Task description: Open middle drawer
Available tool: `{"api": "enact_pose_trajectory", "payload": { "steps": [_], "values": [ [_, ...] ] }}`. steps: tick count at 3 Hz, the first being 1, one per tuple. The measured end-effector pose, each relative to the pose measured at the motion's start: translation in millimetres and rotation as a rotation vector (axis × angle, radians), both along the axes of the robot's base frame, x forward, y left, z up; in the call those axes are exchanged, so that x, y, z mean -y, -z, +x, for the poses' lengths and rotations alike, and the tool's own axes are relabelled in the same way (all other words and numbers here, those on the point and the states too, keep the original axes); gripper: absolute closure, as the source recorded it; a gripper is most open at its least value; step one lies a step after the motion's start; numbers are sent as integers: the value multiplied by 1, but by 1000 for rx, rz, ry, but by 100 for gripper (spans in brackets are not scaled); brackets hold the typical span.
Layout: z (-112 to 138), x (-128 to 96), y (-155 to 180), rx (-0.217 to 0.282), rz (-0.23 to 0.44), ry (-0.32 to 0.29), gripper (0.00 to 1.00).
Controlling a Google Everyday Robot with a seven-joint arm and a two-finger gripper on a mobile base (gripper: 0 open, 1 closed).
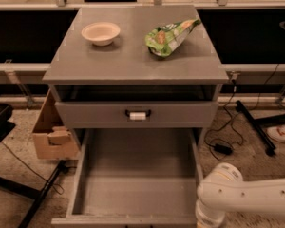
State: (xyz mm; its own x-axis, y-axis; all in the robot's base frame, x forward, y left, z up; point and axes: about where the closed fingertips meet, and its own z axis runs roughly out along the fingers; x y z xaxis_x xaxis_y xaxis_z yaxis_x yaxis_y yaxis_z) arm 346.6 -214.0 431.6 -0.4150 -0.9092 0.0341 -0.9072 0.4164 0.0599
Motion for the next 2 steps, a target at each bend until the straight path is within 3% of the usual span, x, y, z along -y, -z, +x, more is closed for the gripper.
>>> {"api": "enact_pose_trajectory", "payload": {
  "steps": [1,2],
  "values": [
    [-14,4,-2,-11,-6,7,100],
    [-26,7,-4,-20,-12,17,86]
  ]
}}
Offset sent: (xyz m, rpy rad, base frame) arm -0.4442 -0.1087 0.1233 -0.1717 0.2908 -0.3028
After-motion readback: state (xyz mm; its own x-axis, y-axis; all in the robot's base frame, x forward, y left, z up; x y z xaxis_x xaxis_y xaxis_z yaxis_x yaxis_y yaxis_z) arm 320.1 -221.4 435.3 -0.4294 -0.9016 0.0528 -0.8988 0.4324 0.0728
